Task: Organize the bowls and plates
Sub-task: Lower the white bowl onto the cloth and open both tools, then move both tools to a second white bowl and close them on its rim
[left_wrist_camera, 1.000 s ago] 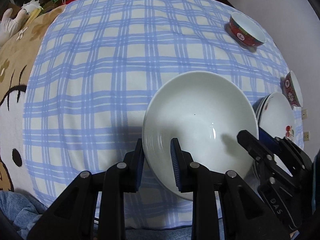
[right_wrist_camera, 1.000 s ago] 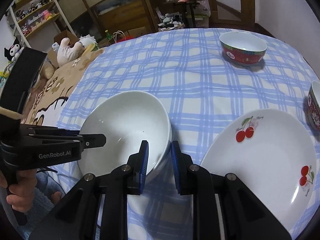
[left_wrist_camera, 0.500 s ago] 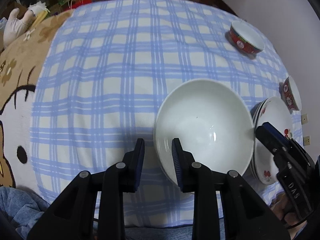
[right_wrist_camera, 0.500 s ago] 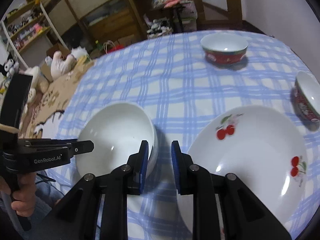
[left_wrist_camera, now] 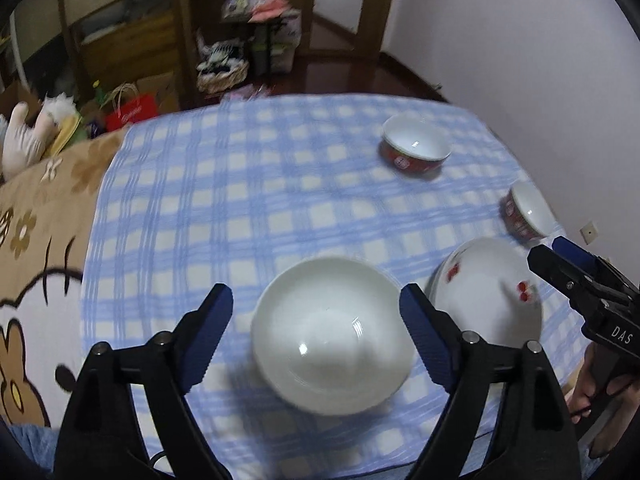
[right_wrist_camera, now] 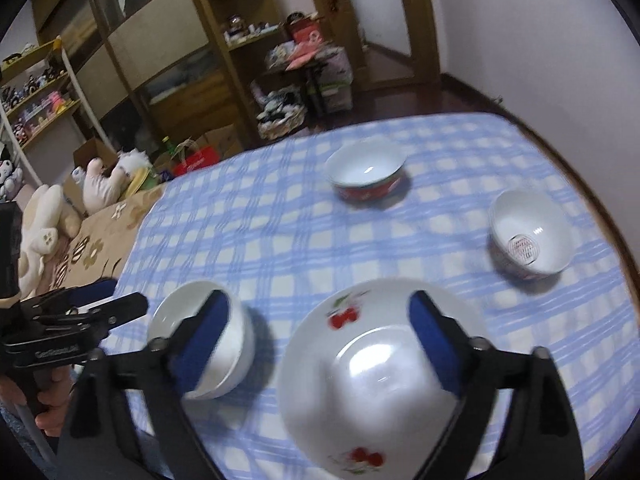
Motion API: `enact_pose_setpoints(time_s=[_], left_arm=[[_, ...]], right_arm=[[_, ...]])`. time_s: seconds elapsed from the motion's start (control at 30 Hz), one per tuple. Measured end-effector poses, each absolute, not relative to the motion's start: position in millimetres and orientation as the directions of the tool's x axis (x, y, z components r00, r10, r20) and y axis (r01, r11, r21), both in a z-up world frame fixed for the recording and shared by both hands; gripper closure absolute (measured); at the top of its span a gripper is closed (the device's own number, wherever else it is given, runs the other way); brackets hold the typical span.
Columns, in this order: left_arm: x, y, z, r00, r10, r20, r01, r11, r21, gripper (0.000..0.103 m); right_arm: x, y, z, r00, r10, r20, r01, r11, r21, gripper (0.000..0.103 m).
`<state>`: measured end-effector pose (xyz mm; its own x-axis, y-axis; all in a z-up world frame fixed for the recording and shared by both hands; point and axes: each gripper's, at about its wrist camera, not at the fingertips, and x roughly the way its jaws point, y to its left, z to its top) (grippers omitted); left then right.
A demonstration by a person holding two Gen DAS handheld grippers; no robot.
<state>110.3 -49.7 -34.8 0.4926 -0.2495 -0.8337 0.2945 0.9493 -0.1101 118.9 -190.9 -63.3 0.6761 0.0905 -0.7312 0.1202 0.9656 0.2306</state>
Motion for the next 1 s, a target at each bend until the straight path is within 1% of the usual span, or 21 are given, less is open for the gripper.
enact_pose_setpoints(time_s=[0.07, 0.33, 0.5, 0.6, 0.73, 0.87, 1.0], left_arm=[[115.6, -59.8, -28.5, 0.494, -0.252, -0.832, 0.308, 0.946, -0.104, 0.015], [144.7, -100.9, -15.5, 0.506, -0.242, -0.828, 0.350, 0.935, -0.059, 0.015], [169.3, -124.9, -10.8, 0.512, -0.262, -0.818, 0.367, 0.928, -0.068, 0.015], [187.2, -138.7, -11.1, 0.517, -0.252, -0.818, 0.365, 0.930, -0.055, 0.015], [215.0, -150.5, -14.6, 0.496, -0.261, -0.828, 0.350, 0.933, -0.085, 0.015], [245.6, -164.2, -22.2, 0.465, -0.259, -0.846, 0.332, 0.937, -0.104, 0.015], [272.6, -179.4, -34.6, 0.445, -0.244, -0.862, 0.333, 0.938, -0.094, 0.015]], right_arm=[[119.7, -203.7, -56.4, 0.685, 0.058, -0.726, 0.142, 0.967, 0.211, 0.000], [133.5, -249.8, -41.3, 0.709, -0.022, -0.704, 0.208, 0.961, 0.180, 0.000], [150.8, -271.2, -40.8, 0.721, -0.019, -0.693, 0.225, 0.952, 0.208, 0.000], [164.1, -282.0, -42.0, 0.729, -0.013, -0.685, 0.228, 0.948, 0.224, 0.000], [189.6, -293.7, -41.8, 0.733, -0.005, -0.681, 0.225, 0.946, 0.235, 0.000], [224.2, -300.5, -43.2, 0.719, 0.003, -0.695, 0.201, 0.956, 0.212, 0.000], [261.5, -304.4, -51.4, 0.675, 0.017, -0.737, 0.189, 0.962, 0.196, 0.000]])
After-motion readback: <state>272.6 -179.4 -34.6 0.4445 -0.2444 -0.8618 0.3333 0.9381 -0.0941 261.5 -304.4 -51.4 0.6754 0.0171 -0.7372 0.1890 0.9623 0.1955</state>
